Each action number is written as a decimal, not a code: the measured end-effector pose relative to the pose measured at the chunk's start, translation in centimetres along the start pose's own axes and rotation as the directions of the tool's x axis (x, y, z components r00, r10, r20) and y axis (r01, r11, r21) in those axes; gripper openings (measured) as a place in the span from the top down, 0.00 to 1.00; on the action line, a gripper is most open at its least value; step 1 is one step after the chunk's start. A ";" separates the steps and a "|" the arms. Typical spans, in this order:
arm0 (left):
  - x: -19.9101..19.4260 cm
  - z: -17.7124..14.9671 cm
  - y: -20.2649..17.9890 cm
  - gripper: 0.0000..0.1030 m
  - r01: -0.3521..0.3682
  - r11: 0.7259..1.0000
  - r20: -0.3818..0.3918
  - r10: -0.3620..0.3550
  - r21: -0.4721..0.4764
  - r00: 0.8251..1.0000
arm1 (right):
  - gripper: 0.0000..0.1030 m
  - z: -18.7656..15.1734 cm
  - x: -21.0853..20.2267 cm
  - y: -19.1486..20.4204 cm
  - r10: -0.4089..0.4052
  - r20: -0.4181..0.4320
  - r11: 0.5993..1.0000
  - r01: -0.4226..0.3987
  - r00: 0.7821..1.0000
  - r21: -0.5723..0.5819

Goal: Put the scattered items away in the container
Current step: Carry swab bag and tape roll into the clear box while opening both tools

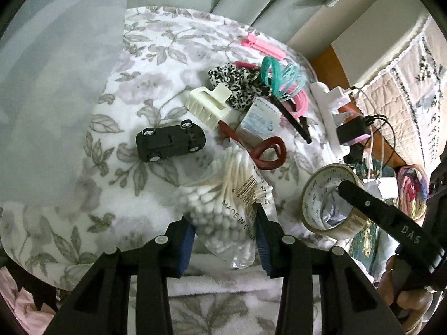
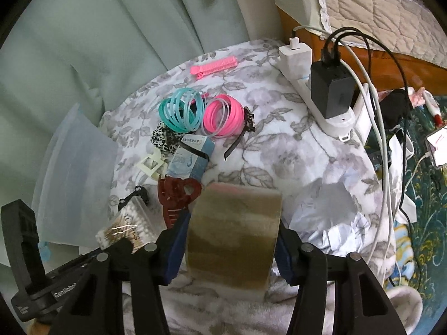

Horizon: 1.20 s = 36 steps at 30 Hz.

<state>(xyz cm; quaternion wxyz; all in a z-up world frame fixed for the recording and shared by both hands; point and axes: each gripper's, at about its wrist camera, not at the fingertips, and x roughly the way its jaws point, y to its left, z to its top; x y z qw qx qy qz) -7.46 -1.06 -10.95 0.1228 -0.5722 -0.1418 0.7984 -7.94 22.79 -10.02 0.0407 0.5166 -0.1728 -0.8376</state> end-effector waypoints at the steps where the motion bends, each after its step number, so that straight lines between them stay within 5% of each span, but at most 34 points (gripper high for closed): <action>1: -1.4 -0.7 0.4 0.60 0.003 1.000 0.008 -0.003 0.002 1.000 | 0.44 -0.2 -0.3 0.0 0.001 0.003 1.000 -0.001 1.000 0.001; 16: -5.8 0.6 -0.4 0.61 0.051 0.997 0.185 -0.060 0.051 0.981 | 0.44 -0.8 -5.9 4.2 0.038 0.123 0.995 -0.026 0.992 -0.098; 26: -12.7 1.8 0.8 0.61 0.076 0.996 0.360 -0.090 0.054 0.928 | 0.44 0.6 -10.4 10.2 0.116 0.225 0.974 -0.066 0.968 -0.218; 36: -18.0 1.8 7.1 0.60 0.027 0.997 0.489 0.009 -0.066 0.872 | 0.44 1.2 -12.4 18.6 0.238 0.236 0.913 -0.134 0.942 -0.385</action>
